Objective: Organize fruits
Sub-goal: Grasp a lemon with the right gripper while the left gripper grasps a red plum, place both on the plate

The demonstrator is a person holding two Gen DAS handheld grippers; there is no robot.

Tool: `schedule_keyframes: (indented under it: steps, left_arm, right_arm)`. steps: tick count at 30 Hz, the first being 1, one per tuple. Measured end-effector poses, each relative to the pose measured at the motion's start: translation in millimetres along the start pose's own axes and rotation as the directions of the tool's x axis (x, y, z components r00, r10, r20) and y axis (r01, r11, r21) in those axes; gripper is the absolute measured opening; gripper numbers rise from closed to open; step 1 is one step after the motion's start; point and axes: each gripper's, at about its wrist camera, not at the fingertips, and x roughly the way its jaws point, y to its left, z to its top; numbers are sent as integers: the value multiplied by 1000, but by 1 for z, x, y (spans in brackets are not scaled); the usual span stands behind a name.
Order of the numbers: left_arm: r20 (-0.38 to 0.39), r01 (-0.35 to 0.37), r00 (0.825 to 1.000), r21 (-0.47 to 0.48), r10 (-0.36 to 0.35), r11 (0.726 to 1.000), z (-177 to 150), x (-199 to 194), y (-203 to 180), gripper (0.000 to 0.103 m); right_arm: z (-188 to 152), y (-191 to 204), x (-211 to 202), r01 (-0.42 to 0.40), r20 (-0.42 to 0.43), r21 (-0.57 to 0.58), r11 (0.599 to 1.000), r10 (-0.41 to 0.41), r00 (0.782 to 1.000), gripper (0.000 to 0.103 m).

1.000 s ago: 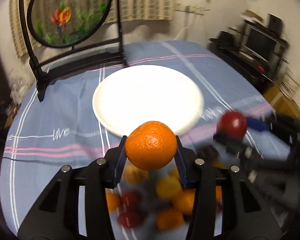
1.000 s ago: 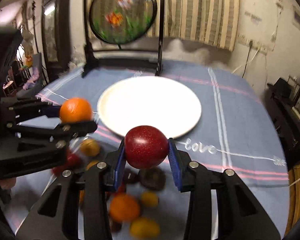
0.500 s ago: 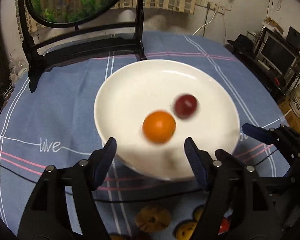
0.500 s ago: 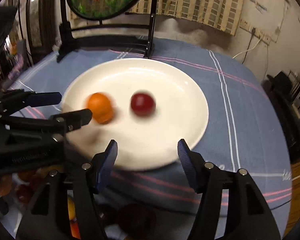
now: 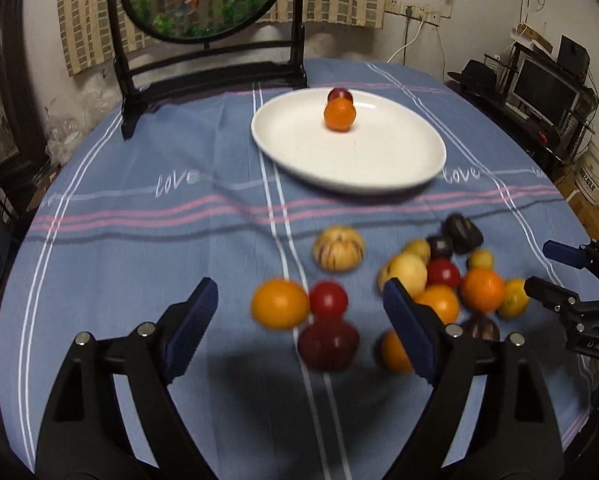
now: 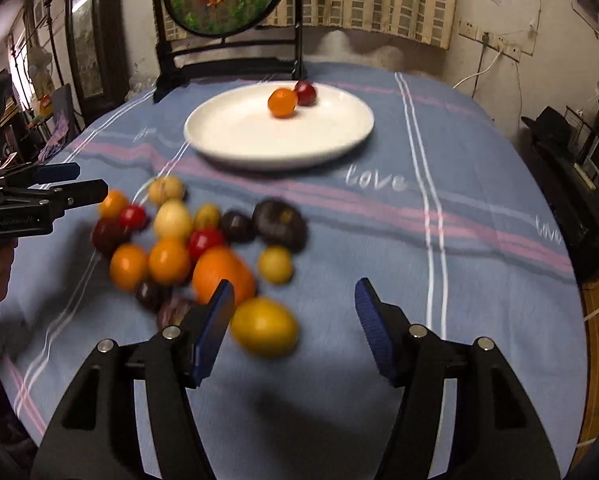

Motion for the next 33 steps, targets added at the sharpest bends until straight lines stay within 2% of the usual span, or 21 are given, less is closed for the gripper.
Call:
schedule_keyframes:
  steps: [5,9,10,11,18,24,27,28,33]
  left_arm:
    - [-32,8,999,-1,-8,1000,-33,-1,-5,87]
    - [-54,16,998,-6,-16,1000,-44,4,-4,87]
    - [-65,15,998,-9,-15,1000,-46,6,-2,87]
    - [-71,12,997,-10,-13,1000,-46,8,-2,87]
    - [-114,30,993,-15,-31,999,-41,24,-4,85]
    - [-152,41,987,-38,-46,998,-31,41,-8,70]
    - [-154,32,987,-43,-38,999,-25,44,-7,48]
    - [-150,48,987,-29,-52,998,-24,44,-7,40]
    - [-153,56,987,-10,-57,998,-26,36,-8,39]
  right_arm:
    - [-15,15,12,24,-51,-33,999,-25,998,63]
    - [-14,18,28,25,-80,-23,999,-27,996,63]
    - [-13,18,31,22,-81,-17,1000,-23,996,58]
    - [-13,18,35,17,-87,-9,1000,-18,996,44]
    - [-17,9,27,-32,-52,46,998,34,998,42]
    - [-28,-1,9,-63,-20,74,995,64,998,42]
    - [-30,-3,2,-71,-7,79,994,72,997,42]
    - [-30,-3,0,-75,-3,81,994,75,997,42]
    - [-29,-2,-9,-79,21,73,994,78,997,42]
